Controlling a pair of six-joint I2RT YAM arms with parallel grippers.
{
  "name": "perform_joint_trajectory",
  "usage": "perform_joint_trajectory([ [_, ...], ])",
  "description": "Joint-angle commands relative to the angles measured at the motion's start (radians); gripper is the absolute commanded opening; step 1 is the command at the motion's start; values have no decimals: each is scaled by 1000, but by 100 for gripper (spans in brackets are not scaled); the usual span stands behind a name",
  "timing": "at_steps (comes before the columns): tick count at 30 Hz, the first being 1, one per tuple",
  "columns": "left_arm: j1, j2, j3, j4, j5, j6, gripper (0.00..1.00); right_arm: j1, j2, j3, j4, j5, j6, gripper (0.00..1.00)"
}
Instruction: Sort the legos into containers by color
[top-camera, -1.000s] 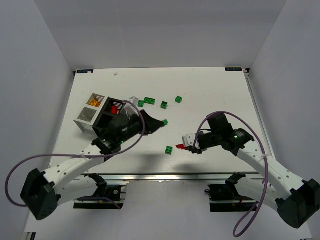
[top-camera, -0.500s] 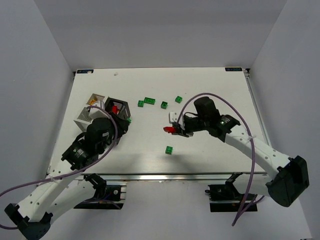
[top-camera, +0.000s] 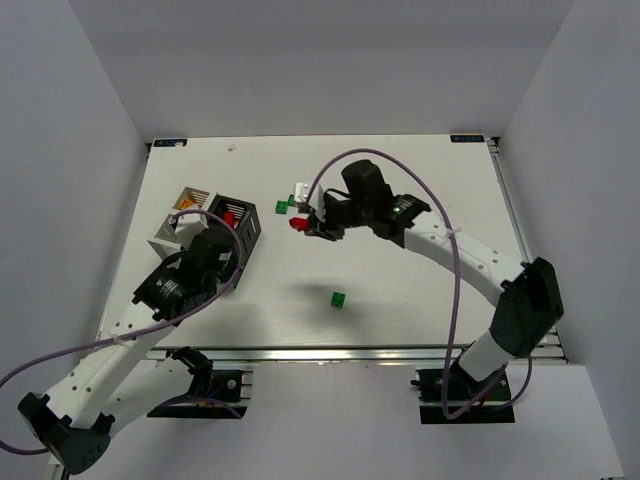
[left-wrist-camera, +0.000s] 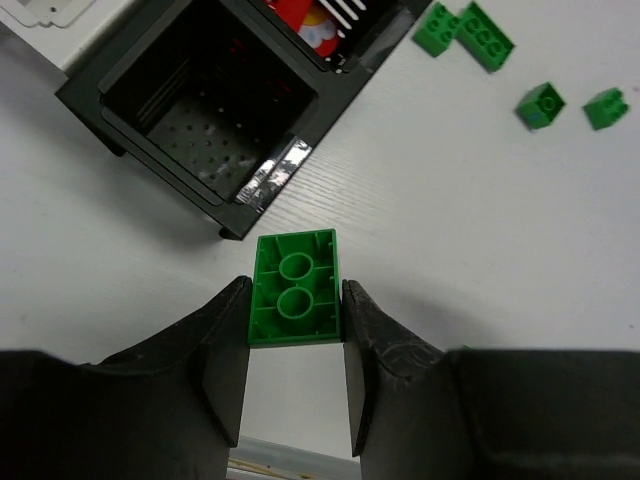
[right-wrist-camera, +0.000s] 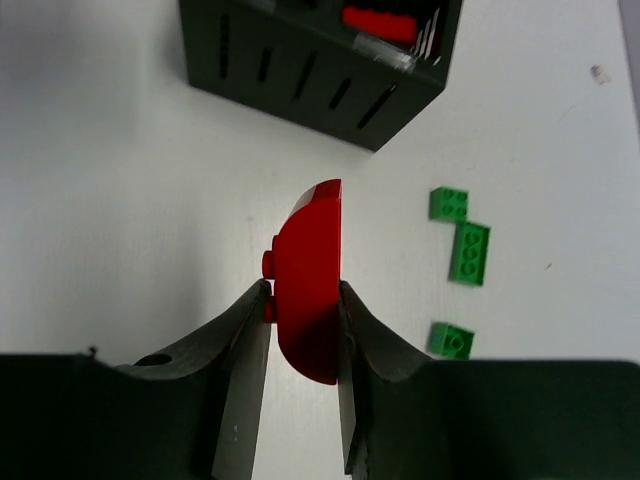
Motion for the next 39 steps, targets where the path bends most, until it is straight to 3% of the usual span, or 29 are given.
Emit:
perform_joint_trajectory([
  [1,53,39,56,-13,21,51,14,34,93,153,54,49,15,0],
  [8,102,0,74,-47,30,42,12,85,319,426,101,54,66,0],
  [18,102,-151,64,-193,12,-89,12,148,540,551,463,78,352,0],
  [27,102,-159,125,-262,4,-127,12,151,738,681,615,167,521,0],
  [36,102,-165,122,-269,4,-138,13,157,776,662,643,175,514,18],
  [39,102,-163,123,-268,4,-138,13,157,776,642,647,170,511,28],
])
